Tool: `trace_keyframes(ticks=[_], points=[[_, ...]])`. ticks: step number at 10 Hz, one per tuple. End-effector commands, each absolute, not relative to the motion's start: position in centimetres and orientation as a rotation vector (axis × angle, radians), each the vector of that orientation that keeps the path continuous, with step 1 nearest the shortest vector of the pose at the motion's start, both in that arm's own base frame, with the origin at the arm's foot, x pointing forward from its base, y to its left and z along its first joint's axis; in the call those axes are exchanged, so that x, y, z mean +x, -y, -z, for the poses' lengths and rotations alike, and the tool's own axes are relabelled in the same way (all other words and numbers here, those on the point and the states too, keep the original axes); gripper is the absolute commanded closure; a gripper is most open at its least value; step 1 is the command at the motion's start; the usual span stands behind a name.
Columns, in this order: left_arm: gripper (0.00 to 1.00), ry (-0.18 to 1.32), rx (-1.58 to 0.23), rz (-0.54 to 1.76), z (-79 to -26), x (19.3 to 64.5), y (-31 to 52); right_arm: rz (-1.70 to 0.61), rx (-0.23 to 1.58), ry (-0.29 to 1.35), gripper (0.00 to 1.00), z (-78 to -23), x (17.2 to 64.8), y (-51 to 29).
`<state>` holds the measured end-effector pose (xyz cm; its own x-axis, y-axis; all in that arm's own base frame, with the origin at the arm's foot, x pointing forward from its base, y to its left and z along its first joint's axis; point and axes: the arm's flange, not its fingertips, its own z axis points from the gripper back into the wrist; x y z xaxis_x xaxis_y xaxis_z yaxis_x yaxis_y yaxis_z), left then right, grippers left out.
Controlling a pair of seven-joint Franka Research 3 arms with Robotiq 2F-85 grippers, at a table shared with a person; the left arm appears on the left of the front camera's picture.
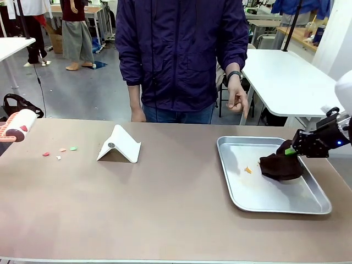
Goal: Clean the surface of the table.
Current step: If a person points to the right, clean the right side of the table with your right hand, and if they point to the left, clean the left side with your left hand.
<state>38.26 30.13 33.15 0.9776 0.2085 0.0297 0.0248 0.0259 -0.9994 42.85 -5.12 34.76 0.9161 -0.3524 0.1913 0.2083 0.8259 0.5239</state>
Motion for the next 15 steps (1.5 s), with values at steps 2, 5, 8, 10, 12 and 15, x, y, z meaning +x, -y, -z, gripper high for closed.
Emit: trace_keyframes(ticks=[2, 5, 8, 10, 12, 15], points=[[1.0, 0.2, -1.558, -0.122, -33.5, 37.9, -30.0, 0.28, 0.532, 0.238, 0.89, -33.8, 45.8, 2.6], [1.0, 0.2, -1.558, -0.122, -33.5, 37.9, -30.0, 0.243, 0.553, 0.229, 0.89, -33.3, 47.7, 0.2], [1.0, 0.2, -1.558, -0.122, -33.5, 37.9, -30.0, 0.14, 0.537, 0.165, 0.89, -32.7, 49.4, -3.5], [1.0, 0.2, -1.558, -0.122, -33.5, 37.9, -30.0, 0.073, 0.519, 0.113, 0.89, -32.0, 50.0, -5.9], [1.0, 0.2, -1.558, -0.122, -33.5, 37.9, -30.0, 0.029, 0.518, 0.087, 0.89, -32.0, 49.9, -6.8], [1.0, 0.2, -1.558, -0.122, -33.5, 37.9, -30.0, -0.11, 0.466, 0.046, 0.89, -32.8, 48.0, -8.7]])
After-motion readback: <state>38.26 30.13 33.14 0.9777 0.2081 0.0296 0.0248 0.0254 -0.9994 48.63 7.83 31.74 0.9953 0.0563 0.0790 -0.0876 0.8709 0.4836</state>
